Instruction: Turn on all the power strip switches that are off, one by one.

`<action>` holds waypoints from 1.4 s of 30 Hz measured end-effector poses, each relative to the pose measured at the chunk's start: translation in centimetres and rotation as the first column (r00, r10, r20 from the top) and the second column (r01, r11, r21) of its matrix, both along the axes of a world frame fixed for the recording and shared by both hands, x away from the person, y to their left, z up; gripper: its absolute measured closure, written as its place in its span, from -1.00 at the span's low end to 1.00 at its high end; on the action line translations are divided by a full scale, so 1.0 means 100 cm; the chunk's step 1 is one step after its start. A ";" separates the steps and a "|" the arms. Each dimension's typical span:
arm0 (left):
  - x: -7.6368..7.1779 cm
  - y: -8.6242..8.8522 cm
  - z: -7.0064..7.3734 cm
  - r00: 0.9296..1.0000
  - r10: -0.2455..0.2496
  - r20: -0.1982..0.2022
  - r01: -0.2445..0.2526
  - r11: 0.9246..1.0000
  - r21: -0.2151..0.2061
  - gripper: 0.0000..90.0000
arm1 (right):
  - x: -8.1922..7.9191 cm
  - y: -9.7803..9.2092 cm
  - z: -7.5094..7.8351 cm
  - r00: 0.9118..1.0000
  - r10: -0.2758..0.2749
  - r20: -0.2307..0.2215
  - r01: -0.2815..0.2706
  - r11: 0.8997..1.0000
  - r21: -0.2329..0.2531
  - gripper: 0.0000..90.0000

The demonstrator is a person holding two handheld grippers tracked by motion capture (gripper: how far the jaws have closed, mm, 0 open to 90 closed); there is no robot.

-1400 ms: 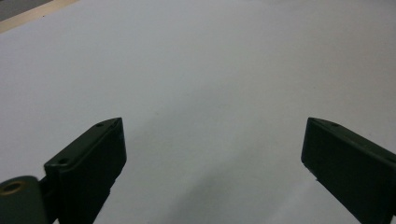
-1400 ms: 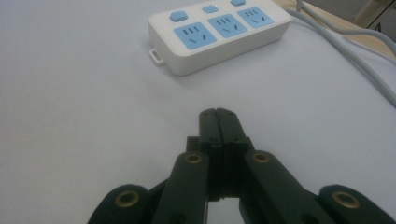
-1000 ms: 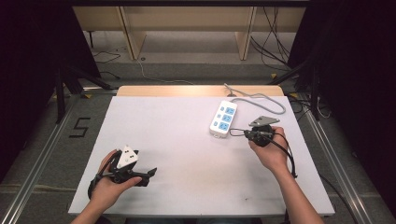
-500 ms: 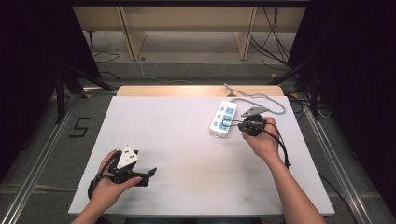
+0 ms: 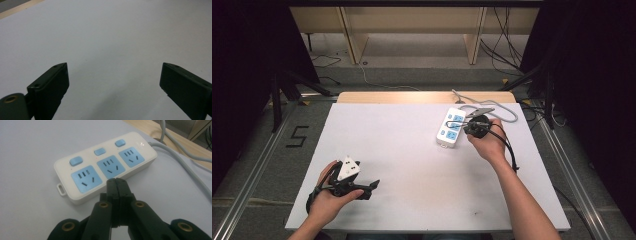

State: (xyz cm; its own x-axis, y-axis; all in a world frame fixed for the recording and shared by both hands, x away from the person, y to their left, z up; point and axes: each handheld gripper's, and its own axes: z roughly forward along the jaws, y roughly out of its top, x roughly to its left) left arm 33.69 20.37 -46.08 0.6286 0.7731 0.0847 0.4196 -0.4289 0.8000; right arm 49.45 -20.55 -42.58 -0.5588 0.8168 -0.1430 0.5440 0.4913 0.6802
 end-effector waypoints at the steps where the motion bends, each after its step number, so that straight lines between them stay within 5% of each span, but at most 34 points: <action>1: 0.000 0.000 0.000 1.000 0.000 0.001 0.000 1.000 -0.001 -0.81 | 0.002 0.001 0.000 1.000 -0.003 -0.002 0.003 1.000 0.001 1.00; 42: 0.001 0.002 -0.001 1.000 0.006 -0.017 -0.006 1.000 -0.010 -0.81 | 0.053 0.019 0.001 0.999 -0.030 -0.042 0.031 1.000 0.006 1.00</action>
